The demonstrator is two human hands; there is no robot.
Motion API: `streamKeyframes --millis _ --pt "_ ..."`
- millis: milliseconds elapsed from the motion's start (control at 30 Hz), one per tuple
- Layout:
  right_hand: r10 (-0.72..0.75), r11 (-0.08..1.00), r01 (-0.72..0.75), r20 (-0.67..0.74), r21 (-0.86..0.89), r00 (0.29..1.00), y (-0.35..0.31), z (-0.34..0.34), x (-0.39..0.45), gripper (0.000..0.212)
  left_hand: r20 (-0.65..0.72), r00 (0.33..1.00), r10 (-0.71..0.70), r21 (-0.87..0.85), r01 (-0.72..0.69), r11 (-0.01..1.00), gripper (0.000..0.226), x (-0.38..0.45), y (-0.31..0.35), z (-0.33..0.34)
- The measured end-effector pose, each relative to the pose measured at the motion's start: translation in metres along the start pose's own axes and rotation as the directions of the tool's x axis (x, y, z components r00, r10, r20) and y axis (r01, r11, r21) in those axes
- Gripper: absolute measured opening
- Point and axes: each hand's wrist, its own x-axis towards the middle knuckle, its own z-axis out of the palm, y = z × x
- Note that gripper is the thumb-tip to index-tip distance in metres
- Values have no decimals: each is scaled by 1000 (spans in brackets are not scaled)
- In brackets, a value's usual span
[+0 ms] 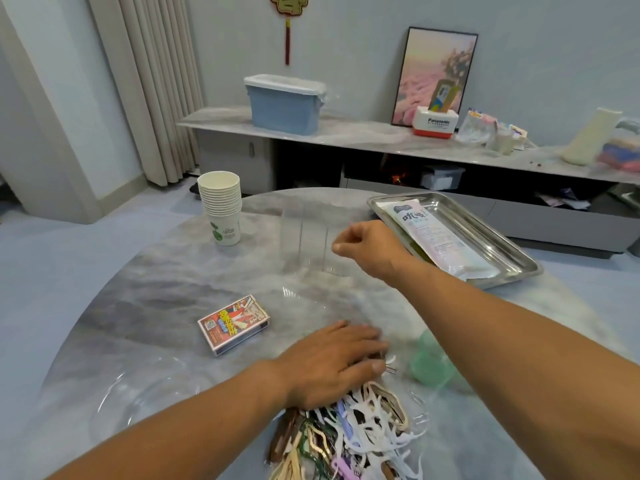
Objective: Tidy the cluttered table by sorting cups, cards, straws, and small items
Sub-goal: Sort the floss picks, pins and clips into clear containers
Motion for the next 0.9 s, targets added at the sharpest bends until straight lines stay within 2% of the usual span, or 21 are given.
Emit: streamKeyframes --millis 133,267,433,533,600,667,733,767,800,900 --pt "-93 968 103 53 -228 994 6 -9 -32 5 28 998 52 -32 -51 998 54 -15 11 1" --pt "-95 912 146 150 -384 984 7 -11 -65 3 75 993 88 -42 -85 995 52 -34 31 6" --pt "-67 760 215 256 -614 964 3 -13 -98 2 109 989 103 -63 -96 993 52 -56 48 14" --pt "-52 740 231 289 -631 956 3 -17 -113 3 117 990 84 -59 -77 995 52 -70 58 17" --pt "-82 704 255 281 -663 956 2 -20 -123 12 78 997 30 -56 -26 998 54 -79 60 18" --pt "-207 705 259 157 -660 966 4 -19 -137 27 -21 999 -37 -34 36 999 57 -89 58 18" --pt "-338 802 255 -58 -540 940 7 -11 -160 24 -141 982 -125 -44 120 992 58 -101 50 17" --pt "-349 842 252 -126 -478 929 10 -4 -174 21 -192 965 -178 -67 168 984 58 -106 44 19" --pt "-321 875 233 -148 -424 936 16 4 -188 20 -227 945 -236 -97 219 971 57 -112 40 21" --pt "-188 928 144 -97 -344 977 38 25 -220 29 -251 903 -349 -135 325 936 58 -121 31 30"
